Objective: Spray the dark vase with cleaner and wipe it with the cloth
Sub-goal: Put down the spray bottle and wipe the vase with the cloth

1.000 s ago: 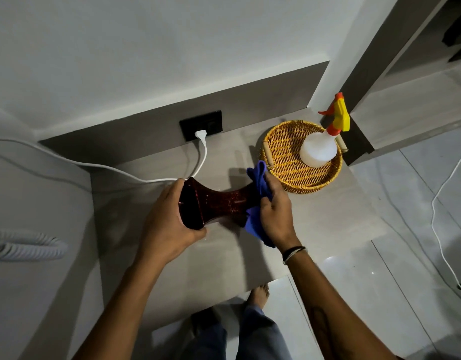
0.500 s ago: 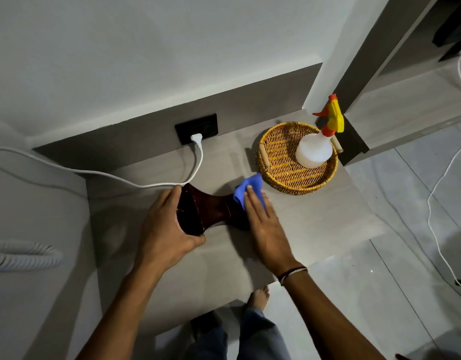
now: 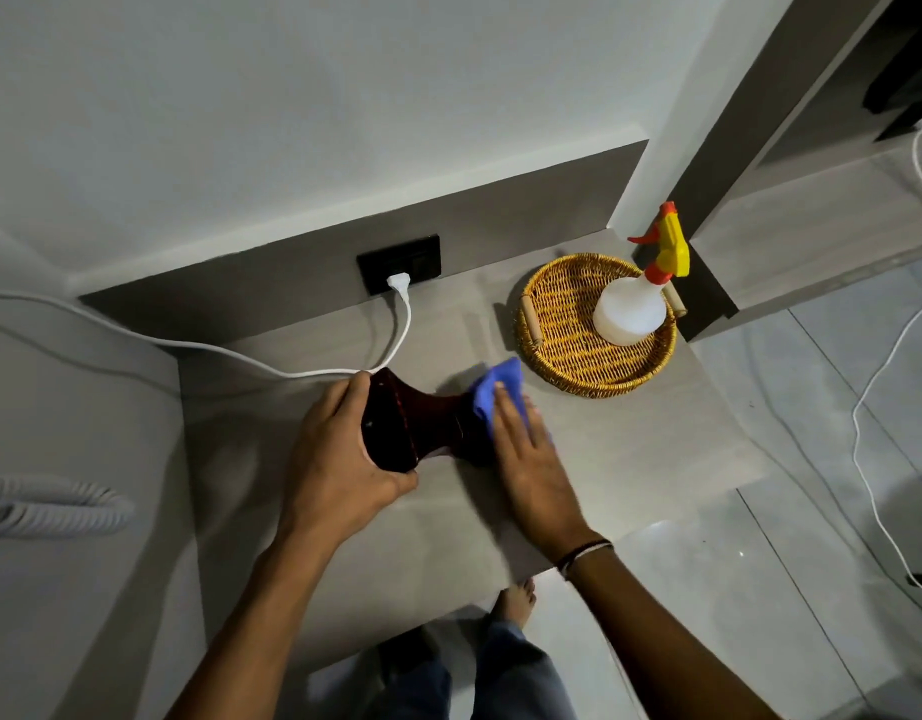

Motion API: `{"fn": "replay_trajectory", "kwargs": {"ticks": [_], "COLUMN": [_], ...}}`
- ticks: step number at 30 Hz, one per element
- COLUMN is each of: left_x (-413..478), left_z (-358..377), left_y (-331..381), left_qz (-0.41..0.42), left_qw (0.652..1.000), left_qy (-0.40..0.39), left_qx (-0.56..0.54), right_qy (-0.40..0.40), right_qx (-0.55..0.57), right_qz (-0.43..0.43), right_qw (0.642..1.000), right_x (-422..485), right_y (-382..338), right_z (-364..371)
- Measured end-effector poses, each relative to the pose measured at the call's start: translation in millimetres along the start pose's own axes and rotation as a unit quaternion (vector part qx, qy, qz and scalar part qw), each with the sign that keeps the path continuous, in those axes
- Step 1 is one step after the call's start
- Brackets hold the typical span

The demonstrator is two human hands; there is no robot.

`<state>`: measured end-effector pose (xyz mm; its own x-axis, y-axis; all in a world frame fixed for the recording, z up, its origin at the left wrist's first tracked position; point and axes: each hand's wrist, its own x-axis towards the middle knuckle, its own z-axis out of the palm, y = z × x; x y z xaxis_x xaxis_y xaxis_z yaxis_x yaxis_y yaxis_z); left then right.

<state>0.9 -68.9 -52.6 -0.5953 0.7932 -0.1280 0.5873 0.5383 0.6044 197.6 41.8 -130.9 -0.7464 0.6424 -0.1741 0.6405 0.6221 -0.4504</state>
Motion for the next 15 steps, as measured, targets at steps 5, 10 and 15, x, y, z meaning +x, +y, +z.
{"fn": "replay_trajectory", "kwargs": {"ticks": [5, 10, 15], "left_x": [4, 9, 6], "left_z": [7, 3, -2], "left_y": [6, 9, 12], "left_qz": [0.024, 0.024, 0.031], "left_qw": [1.000, 0.999, 0.997], "left_qy": [0.013, -0.007, -0.024], "left_qx": [0.015, 0.020, 0.059], "right_qy": [0.045, 0.099, 0.033], "right_qx": [0.089, 0.268, 0.071], "right_qz": [0.002, -0.109, -0.073], "right_qw": [0.995, 0.952, 0.994], "right_x": [-6, -12, 5], "right_y": [-26, -78, -17], "right_z": [8, 7, 8]}}
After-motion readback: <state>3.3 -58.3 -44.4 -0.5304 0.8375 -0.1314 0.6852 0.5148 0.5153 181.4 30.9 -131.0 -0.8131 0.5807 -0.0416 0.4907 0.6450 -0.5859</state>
